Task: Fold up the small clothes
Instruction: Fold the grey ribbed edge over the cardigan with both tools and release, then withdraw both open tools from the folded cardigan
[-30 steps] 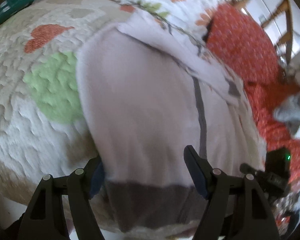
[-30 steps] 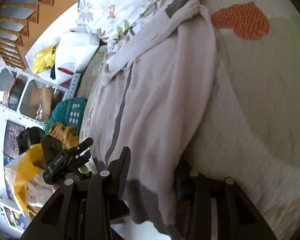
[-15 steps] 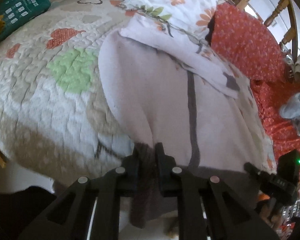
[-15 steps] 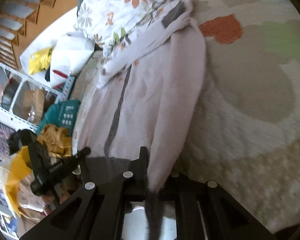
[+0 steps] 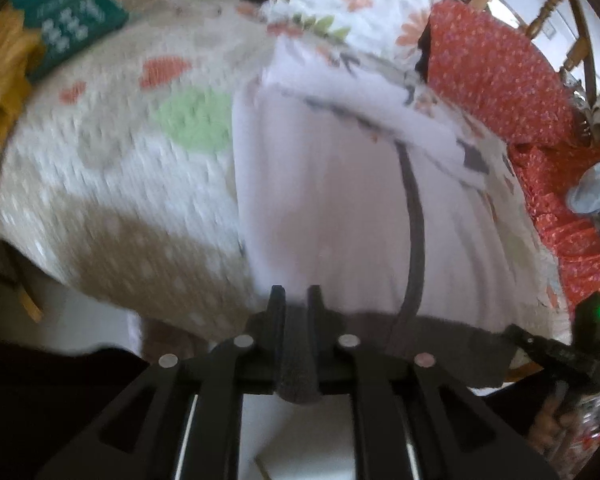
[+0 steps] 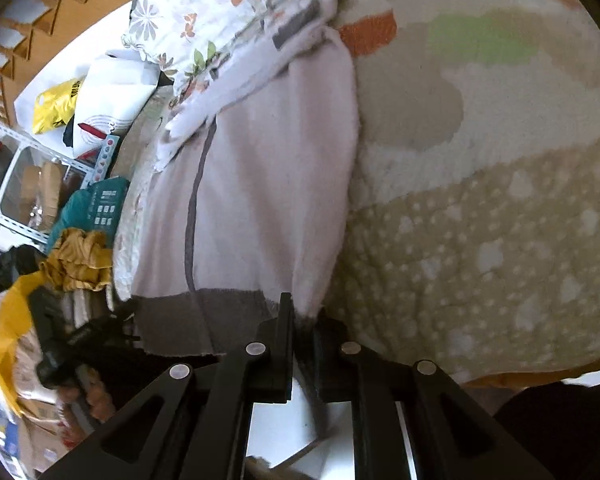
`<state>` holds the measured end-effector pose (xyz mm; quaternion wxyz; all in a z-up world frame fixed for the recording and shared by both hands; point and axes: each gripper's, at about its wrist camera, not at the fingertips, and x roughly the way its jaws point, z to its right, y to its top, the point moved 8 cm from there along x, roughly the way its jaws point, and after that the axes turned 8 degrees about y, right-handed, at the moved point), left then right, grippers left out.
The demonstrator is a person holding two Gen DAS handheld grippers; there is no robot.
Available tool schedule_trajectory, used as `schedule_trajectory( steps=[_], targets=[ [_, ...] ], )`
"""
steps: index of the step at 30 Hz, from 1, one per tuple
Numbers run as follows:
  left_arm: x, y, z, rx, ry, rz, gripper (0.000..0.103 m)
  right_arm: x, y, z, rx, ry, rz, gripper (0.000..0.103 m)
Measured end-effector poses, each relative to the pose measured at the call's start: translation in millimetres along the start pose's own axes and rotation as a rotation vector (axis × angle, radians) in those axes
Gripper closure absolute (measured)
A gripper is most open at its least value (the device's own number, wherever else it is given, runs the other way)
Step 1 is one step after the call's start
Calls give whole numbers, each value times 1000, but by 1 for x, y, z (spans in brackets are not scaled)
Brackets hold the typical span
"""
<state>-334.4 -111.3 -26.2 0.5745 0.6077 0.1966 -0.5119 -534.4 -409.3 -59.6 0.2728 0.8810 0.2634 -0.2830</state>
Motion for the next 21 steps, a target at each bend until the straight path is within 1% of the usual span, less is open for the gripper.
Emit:
schedule_trajectory(
  steps=[1,2,3,4,6,7,8,9,11,13,15,16,18,20,21],
  targets=[
    [-4,8,0,13,10,16,76,-7,6,1,-9,-15,18,93],
    [-6,19,-1,20,22,35,63,-13,12,1,-16,-31,35,92],
    [-9,35,0,26,42,62,53,-19,20,1,-26,-51,53,90],
    [-9,48,2,35,50,79,50,-25,32,-1,-41,-76,68,90],
    [-5,72,10,50,50,106,35,-35,58,-10,-81,-119,102,89],
    [0,89,14,47,45,119,32,-37,69,-17,-101,-131,116,88],
    [7,103,17,39,41,128,31,-39,83,-25,-125,-143,131,81],
    [16,120,18,26,42,138,31,-39,98,-34,-151,-151,146,67],
    [42,153,17,-16,70,137,31,-35,129,-50,-215,-188,180,60],
    [63,174,15,-67,70,123,31,-22,163,-58,-256,-245,197,59],
    [85,199,9,-130,75,114,31,-4,200,-55,-254,-296,213,59],
    [92,209,9,-139,85,117,31,7,220,-49,-245,-331,223,59],
    [107,227,5,-125,117,123,31,34,255,-31,-217,-390,204,59],
    [122,240,2,-102,156,122,31,54,275,-12,-191,-432,177,59],
    [128,244,0,-94,165,116,31,67,283,-1,-175,-438,154,59]
  ],
)
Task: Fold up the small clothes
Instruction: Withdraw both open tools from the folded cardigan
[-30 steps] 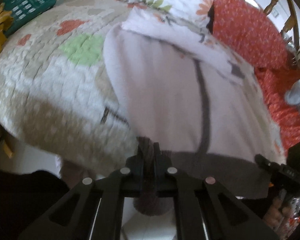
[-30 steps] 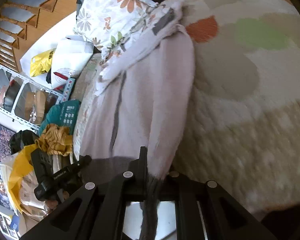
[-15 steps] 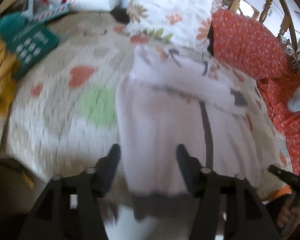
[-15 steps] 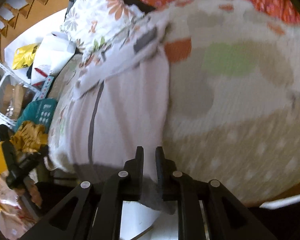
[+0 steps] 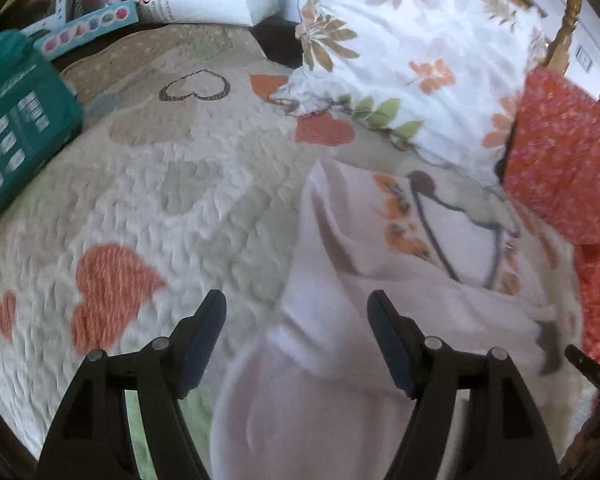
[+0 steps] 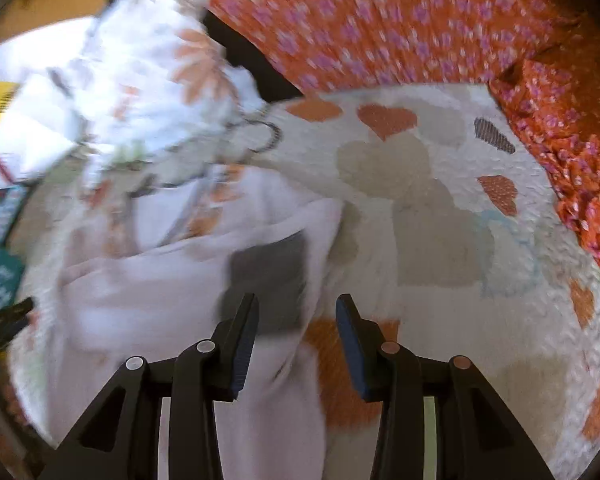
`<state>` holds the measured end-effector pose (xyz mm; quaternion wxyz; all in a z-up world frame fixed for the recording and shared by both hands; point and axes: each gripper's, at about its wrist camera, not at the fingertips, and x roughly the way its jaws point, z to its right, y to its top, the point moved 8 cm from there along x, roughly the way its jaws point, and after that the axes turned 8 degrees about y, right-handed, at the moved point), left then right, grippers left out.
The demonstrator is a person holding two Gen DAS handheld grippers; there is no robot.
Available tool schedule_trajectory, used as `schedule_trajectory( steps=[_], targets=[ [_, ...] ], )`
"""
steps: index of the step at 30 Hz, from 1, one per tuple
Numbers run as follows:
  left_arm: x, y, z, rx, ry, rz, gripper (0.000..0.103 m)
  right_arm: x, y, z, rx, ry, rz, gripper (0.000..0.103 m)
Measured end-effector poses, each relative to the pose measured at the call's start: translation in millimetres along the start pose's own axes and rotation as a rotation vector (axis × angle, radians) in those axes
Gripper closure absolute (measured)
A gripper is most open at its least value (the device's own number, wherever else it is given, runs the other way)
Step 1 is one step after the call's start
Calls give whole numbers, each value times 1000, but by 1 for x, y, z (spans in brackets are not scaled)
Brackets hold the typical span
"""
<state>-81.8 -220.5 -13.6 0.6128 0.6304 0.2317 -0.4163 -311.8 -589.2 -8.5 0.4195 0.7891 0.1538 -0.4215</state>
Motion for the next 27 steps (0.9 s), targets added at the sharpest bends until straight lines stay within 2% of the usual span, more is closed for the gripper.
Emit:
schedule_trajectory(
  steps=[2,3,4,6,8,10,11,14,17,19,21,24,27],
  targets=[
    [17,4,3,37,21,-28,31,20,-2,3,1,23,-48,63],
    [26,6,5,64,45,-45,31,28,-4,3,-2,37,-69,76],
    [34,7,6,93,75,-55,31,32,-5,3,-8,30,-83,79],
    [50,10,11,165,138,-73,31,36,-2,7,-38,-32,-86,79],
    [60,12,9,193,220,-72,31,37,2,21,-74,-161,-78,79],
    [67,17,1,160,272,-75,31,41,2,40,-74,-269,-94,79],
    [70,18,-4,128,279,-88,30,44,0,50,-48,-281,-114,79],
    [66,22,-19,46,290,-112,30,40,2,66,62,-224,-106,79],
    [52,26,-22,17,282,-80,30,26,7,66,102,-182,-63,78],
    [39,29,-24,11,278,-45,30,17,8,62,112,-154,-36,76],
    [28,30,-27,-3,266,-19,30,10,8,55,116,-123,-15,69],
    [21,24,-35,-32,217,-39,30,6,4,42,103,-97,-1,66],
    [16,16,-45,-52,200,-61,30,5,0,31,85,-90,5,66]
  ],
)
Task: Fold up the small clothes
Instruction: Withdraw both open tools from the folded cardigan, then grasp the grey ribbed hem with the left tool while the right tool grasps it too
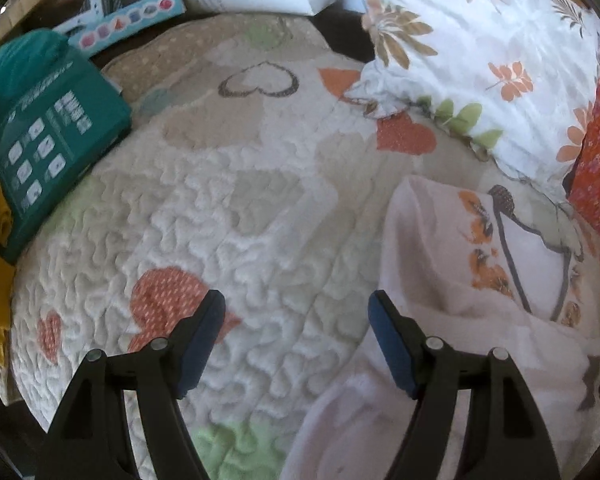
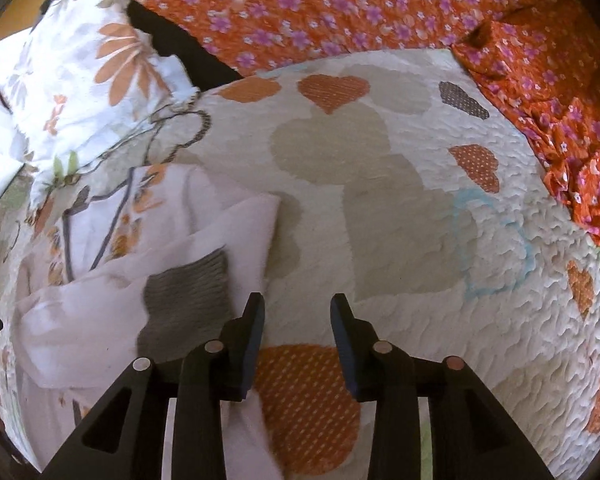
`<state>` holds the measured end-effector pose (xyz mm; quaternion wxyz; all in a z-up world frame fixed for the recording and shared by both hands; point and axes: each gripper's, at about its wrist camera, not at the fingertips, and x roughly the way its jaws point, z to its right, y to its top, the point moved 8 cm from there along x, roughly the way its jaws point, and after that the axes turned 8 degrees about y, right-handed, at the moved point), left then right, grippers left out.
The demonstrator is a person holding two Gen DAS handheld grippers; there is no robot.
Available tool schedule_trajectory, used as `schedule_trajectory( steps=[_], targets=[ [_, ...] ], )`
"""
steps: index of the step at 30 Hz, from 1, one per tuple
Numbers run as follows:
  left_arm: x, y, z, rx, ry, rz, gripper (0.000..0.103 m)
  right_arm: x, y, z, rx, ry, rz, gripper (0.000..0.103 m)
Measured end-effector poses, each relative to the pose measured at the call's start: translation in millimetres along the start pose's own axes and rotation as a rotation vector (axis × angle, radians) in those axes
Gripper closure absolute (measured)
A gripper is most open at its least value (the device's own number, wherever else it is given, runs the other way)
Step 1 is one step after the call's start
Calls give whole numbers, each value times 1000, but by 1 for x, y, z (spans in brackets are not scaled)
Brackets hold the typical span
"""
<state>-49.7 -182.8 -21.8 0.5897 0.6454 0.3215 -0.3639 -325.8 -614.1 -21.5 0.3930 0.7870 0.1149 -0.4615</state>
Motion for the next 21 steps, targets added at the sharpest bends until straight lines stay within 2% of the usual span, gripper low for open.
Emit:
schedule_trajectory(
  steps=[4,6,8,14,18,21],
  targets=[
    [-1,-14,-8,-2,-41,-37,30,-11,-11,-14,-10,46,3,62],
    [-5,-24,-13,1,-63,-54,30,-15,-15,-20,-29,54,4,55],
    [-9,-31,-14,11,-79,-61,30,-19,-21,-25,-44,55,5,54],
    [-20,-60,-15,32,-193,-100,30,-31,-47,-13,-33,78,-27,54],
    [-14,-83,-19,-17,-294,-177,30,-37,-70,12,77,140,-54,50],
    [-20,-95,-21,-31,-342,-160,30,-30,-103,27,231,294,-116,50]
  ],
)
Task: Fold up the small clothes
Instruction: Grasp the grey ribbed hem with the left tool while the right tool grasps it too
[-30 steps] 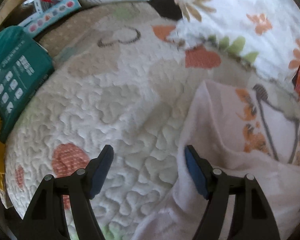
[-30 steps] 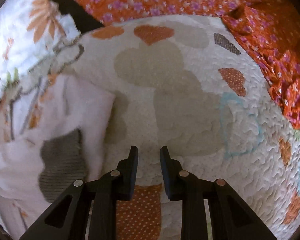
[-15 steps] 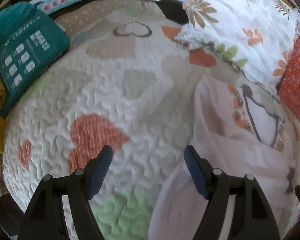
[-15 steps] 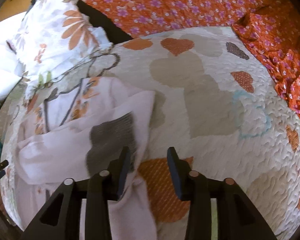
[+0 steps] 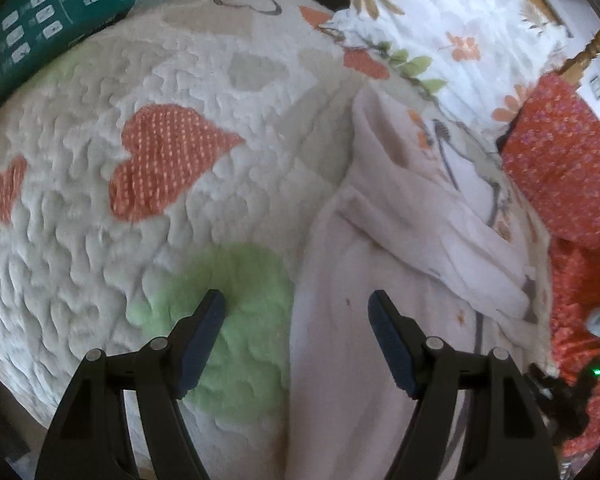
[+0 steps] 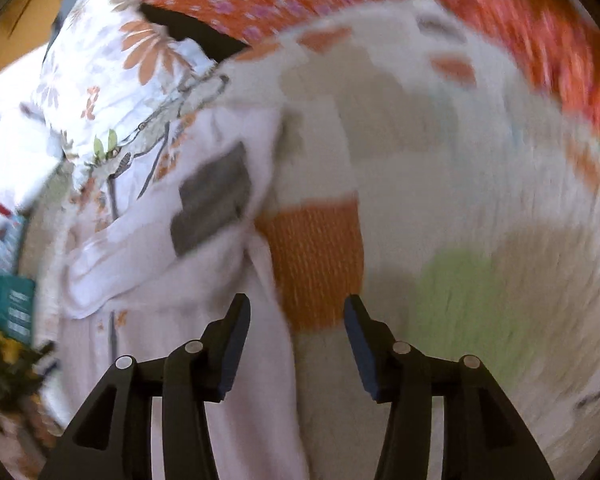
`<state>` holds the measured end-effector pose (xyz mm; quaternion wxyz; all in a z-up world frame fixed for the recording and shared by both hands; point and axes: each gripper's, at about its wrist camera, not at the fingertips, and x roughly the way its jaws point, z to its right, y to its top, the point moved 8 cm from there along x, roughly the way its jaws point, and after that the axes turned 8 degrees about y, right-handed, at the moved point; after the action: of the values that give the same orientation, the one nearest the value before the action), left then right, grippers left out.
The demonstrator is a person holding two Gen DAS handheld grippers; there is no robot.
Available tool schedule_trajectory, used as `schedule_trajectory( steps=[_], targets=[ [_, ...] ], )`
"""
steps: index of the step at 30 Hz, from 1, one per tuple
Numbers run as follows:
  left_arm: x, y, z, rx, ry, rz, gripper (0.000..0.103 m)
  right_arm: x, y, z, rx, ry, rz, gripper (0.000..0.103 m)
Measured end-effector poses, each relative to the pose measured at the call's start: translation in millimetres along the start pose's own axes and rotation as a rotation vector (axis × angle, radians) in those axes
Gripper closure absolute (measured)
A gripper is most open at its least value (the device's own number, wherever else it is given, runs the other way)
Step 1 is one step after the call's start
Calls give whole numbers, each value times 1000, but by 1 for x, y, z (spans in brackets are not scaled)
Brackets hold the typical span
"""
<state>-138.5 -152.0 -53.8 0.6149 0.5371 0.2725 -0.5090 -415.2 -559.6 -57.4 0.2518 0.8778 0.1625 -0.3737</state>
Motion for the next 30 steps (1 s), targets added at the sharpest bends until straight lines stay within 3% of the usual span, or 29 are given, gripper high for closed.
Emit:
schedule_trajectory(
  steps=[3,7,13,16,17,21,29,30],
  targets=[
    [-7,-23,8,26,-87,-8,30,-7,-18,0,14,91,24,50],
    [-13,-55,17,43,-176,-10,30,-6,-49,-10,32,249,-37,50],
    [-19,-109,24,28,-304,-82,30,-8,-90,-22,59,393,-95,50],
    [-24,-132,23,23,-297,-90,35,-10,-114,-26,58,415,-118,50],
    [-25,-141,22,20,-303,-109,41,-11,-120,-27,57,424,-126,50],
    [-15,-179,19,-34,-317,-205,43,-14,-150,-30,57,434,-157,50],
    [-13,-204,26,-34,-292,-228,43,-17,-196,-31,24,395,-195,50],
    [-14,-203,25,-41,-288,-225,50,-17,-200,-31,15,386,-197,50]
  ],
)
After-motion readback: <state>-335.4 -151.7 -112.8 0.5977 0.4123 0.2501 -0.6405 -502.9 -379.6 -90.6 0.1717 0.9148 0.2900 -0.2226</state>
